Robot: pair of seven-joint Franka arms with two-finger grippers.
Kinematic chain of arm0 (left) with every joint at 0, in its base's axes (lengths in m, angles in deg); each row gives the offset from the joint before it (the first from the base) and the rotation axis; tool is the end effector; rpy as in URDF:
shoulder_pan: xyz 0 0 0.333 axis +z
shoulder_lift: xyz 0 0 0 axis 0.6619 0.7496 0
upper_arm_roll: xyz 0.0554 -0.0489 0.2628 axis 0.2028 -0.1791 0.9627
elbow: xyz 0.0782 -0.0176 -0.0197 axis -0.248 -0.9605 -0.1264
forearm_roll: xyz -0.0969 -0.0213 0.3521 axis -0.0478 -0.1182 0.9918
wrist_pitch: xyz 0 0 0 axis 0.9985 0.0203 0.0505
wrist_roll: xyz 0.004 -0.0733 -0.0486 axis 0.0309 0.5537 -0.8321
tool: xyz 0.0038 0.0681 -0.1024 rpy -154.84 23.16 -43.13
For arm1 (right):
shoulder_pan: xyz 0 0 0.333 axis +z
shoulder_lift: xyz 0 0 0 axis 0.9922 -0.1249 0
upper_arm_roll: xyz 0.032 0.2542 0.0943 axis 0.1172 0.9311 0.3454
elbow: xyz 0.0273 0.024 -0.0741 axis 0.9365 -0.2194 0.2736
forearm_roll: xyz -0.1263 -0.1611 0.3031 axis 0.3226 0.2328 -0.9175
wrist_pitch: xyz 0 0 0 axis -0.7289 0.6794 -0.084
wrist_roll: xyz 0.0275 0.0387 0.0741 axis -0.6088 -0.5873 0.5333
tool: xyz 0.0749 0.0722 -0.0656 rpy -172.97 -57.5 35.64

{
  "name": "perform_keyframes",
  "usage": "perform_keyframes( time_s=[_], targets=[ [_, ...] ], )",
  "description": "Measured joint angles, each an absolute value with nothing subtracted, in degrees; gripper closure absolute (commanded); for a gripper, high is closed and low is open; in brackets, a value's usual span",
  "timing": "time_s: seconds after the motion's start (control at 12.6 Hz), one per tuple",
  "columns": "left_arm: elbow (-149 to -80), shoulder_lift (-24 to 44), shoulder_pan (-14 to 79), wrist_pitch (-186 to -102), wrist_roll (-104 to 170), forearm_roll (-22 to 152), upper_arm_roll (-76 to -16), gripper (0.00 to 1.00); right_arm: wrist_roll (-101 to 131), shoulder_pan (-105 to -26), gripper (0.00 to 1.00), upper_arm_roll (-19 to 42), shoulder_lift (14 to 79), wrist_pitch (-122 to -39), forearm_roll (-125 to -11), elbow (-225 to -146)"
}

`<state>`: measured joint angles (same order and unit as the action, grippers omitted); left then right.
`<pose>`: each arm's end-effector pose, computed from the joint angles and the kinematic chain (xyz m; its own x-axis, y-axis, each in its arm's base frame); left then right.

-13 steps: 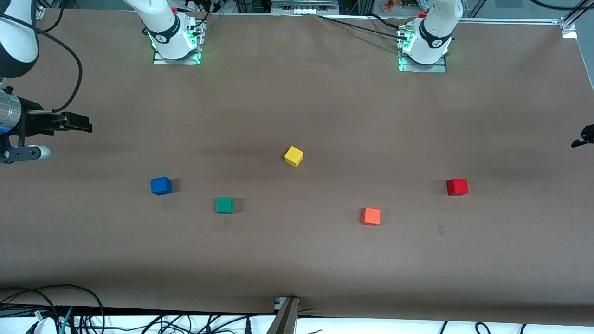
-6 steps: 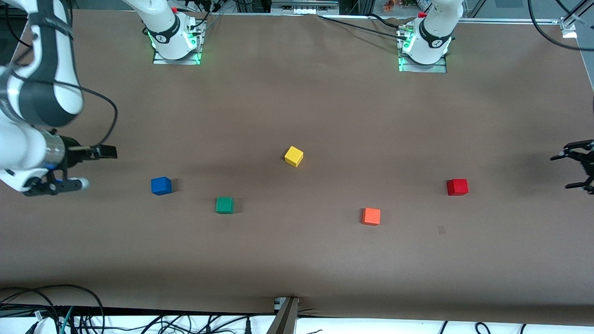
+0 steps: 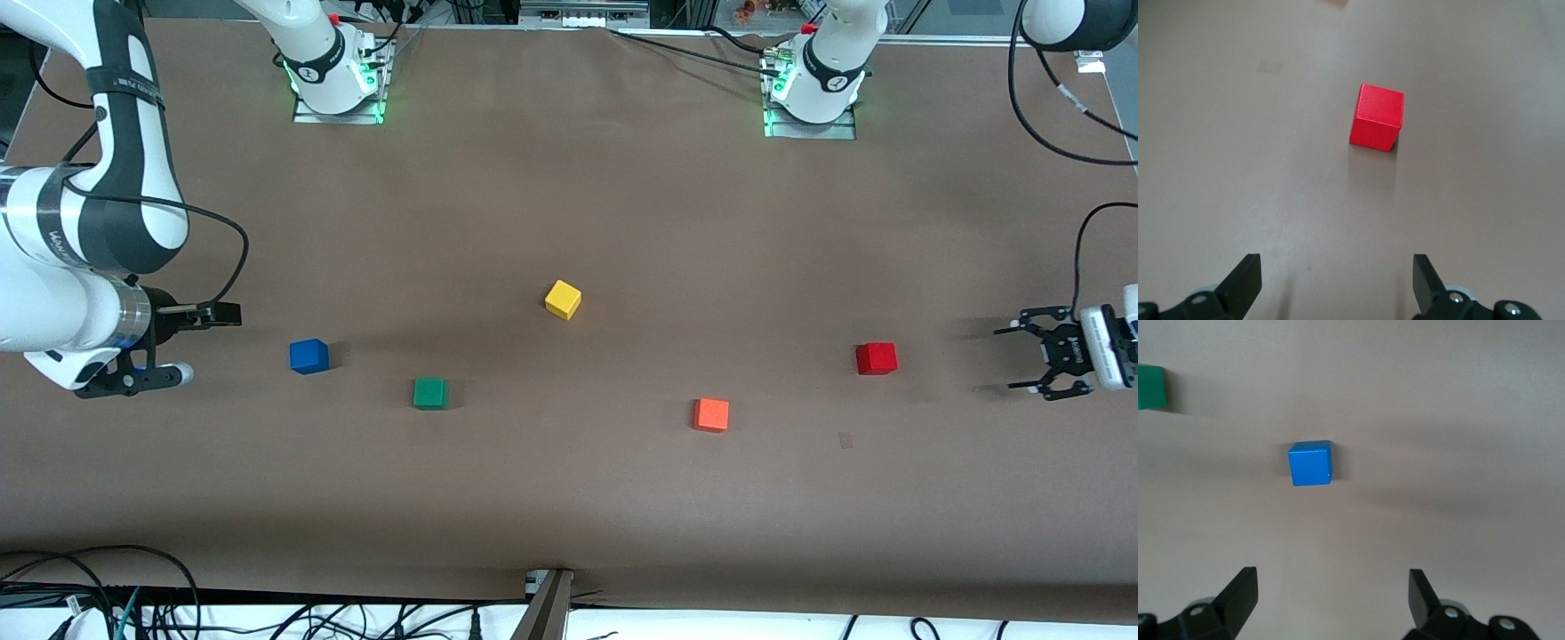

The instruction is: Pass red block to right arm, stack on blue

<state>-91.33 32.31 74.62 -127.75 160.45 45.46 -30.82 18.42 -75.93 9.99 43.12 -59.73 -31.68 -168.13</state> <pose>0.5743 0.2827 0.1860 0.2053 -0.7852 0.5843 -0.9784 -0.1508 0.1411 0.6160 0.0098 0.3670 0.9598 0.1414 -0.2425 0.1490 -0.9888 0.0131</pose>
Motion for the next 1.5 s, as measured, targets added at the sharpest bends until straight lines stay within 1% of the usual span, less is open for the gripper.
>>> perform_keyframes(
  time_s=[0.16,0.48,0.71,1.11,1.5],
  targets=[
    [-91.17,34.57,74.63,-126.75,164.9,42.47,-30.88,0.0,18.41,-75.39,0.0,10.06,43.11,-59.84,-32.35,-168.11],
    [-90.88,38.67,74.58,-122.59,169.67,36.11,-31.18,0.0,18.34,-74.73,0.0,10.05,42.94,-60.14,-39.78,-168.12],
    [-90.75,41.23,74.5,-119.49,172.04,31.65,-31.41,0.0,18.33,-74.8,0.0,9.99,41.67,-60.53,-46.81,-168.13],
    [-90.61,45.06,74.23,-118.14,176.53,25.99,-31.93,0.0,18.33,-74.75,0.0,10.0,39.27,-60.65,-60.86,-168.13],
    [-90.28,46.84,74.19,-116.38,180.3,22.97,-32.62,0.0,18.37,-74.66,0.0,10.03,36.93,-60.59,-73.84,-168.13]
  ],
)
